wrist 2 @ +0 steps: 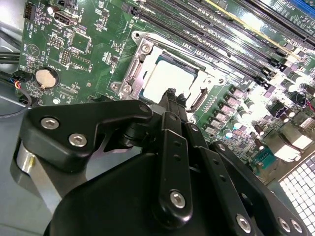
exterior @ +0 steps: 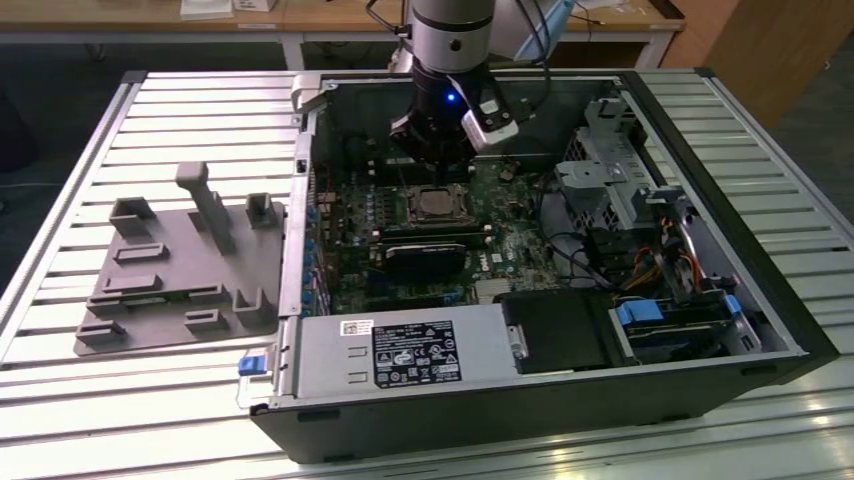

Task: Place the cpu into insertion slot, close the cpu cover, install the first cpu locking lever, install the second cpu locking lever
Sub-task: 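Install the first cpu locking lever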

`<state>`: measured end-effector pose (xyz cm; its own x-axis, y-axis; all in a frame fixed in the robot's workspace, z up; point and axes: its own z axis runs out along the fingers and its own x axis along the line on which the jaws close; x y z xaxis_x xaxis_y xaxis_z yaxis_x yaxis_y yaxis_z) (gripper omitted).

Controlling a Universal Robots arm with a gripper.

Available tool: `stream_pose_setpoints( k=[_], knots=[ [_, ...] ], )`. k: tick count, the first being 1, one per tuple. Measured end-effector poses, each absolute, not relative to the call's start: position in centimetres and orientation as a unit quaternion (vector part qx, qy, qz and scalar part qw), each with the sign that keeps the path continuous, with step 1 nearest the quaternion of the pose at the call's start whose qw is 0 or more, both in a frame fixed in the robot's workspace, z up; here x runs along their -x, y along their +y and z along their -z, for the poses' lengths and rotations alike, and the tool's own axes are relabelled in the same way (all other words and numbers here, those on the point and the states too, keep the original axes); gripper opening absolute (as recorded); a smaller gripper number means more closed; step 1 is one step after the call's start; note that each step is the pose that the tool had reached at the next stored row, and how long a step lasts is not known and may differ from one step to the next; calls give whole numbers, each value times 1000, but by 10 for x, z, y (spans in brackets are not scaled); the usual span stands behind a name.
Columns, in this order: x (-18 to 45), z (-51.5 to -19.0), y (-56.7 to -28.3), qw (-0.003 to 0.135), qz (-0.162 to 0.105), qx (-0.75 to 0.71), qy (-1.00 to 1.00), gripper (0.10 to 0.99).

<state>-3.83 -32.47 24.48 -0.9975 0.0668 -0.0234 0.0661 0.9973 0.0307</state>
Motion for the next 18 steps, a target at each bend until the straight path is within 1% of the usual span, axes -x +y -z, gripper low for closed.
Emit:
stream_pose_setpoints(
  k=[7,18],
  knots=[
    [42,-245,-325,12,-15,-33,999,106],
    [68,-245,-325,12,-15,-33,999,106]
  ],
)
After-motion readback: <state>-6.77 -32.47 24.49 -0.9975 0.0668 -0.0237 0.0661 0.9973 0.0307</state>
